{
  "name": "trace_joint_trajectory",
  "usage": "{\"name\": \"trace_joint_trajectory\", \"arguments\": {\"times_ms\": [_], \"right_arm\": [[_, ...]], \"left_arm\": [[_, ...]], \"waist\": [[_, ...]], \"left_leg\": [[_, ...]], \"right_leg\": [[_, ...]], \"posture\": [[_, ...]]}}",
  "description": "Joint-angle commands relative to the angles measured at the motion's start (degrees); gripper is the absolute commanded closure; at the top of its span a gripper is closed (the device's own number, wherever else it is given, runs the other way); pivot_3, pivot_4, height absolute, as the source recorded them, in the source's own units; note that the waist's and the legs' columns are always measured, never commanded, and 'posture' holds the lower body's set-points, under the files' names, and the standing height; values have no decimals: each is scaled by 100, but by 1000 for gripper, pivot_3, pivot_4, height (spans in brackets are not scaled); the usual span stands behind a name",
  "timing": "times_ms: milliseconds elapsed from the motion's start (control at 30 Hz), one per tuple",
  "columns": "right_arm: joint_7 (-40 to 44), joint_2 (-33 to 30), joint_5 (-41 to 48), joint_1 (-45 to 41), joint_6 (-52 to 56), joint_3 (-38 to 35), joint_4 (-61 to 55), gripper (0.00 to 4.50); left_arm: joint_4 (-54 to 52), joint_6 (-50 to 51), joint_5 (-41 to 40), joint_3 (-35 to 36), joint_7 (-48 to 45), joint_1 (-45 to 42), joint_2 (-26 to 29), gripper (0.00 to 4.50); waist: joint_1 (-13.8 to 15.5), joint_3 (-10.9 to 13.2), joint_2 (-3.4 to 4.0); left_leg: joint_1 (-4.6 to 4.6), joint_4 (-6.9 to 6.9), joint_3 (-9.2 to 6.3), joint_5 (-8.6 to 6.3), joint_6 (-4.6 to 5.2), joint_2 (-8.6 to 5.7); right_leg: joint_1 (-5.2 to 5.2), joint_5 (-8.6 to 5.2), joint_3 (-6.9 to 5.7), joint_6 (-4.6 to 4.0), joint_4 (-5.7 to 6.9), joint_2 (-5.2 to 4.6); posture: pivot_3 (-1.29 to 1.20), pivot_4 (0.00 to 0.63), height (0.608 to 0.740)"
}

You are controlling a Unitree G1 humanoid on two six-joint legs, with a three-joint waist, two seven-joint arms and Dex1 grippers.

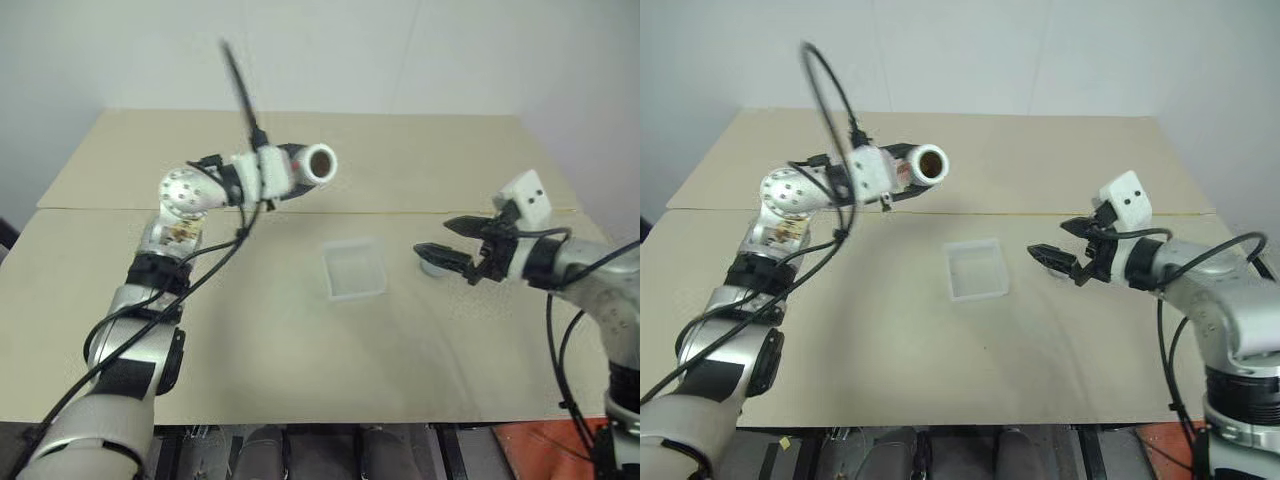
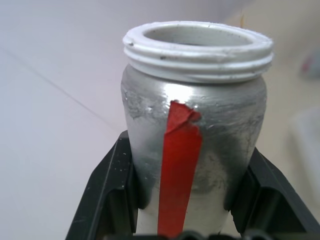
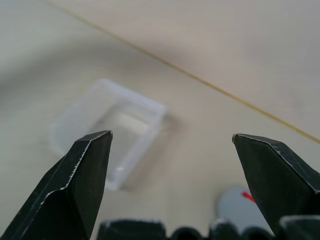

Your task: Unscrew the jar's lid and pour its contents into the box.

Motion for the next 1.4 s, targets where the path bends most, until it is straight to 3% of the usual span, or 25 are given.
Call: {"name": "trace_joint_trajectory", "arguments": {"times_ms": [33, 233, 467, 567, 800, 1067, 1300, 1400], "right_arm": [[522, -544, 326, -218, 185, -20, 7, 42], [723, -862, 494, -368, 291, 156, 52, 42], [502, -794, 770, -511, 513, 11, -9, 42], [354, -761, 984, -557, 634, -149, -39, 42], [85, -764, 1260, -519, 734, -321, -127, 42], [-86, -751, 1293, -508, 631, -223, -131, 42], [-64, -672, 1311, -572, 575, -175, -25, 42], [-63, -592, 1310, -586, 541, -163, 2, 42]], "left_arm": [[441, -1479, 2511, -1093, 2197, -735, 388, 2564], [642, -920, 5224, -2755, 5377, -1385, 211, 2564], [450, 970, 6806, -3851, 7446, -1244, -342, 2564], [515, 1233, 7161, -4250, 7662, -1221, -459, 2564], [575, 1258, 7219, -4557, 7818, -1205, -304, 2564], [758, 1091, 6846, -4421, 7704, -1230, -244, 2564], [966, 410, 5510, -3645, 7078, -1190, -116, 2564], [1088, -270, 4398, -3055, 6311, -1061, -43, 2564]], "waist": [[28, 1, -1], [78, 1, -2], [127, 1, -2], [133, 1, -2], [131, 1, -2], [143, 1, -2], [131, 1, -2], [125, 1, -1]], "left_leg": [[-9, 1, 2, -1, 1, -3], [-9, 10, 16, -9, 15, -3], [-17, 11, 22, -7, 13, -1], [-24, 13, 22, -5, 8, -1], [-21, 19, 22, -4, 6, 1], [-23, 21, 23, -2, 4, -1], [-25, 25, 23, -1, 2, 1], [-24, 26, 23, 2, -4, 1]], "right_leg": [[-6, 1, 0, 1, -2, -2], [-4, 5, 3, 9, 0, -9], [-17, 4, 4, 10, 4, -9], [-22, 4, 4, 11, 5, -9], [-21, 4, 5, 10, 13, -9], [-21, 4, 4, 10, 12, -12], [-21, 4, 3, 10, 13, -13], [-21, 4, 3, 10, 13, -13]], "posture": [[0, 150, 740], [0, 150, 740], [0, 150, 740], [0, 150, 740], [0, 150, 740], [0, 150, 740], [0, 150, 740], [0, 150, 740]]}}
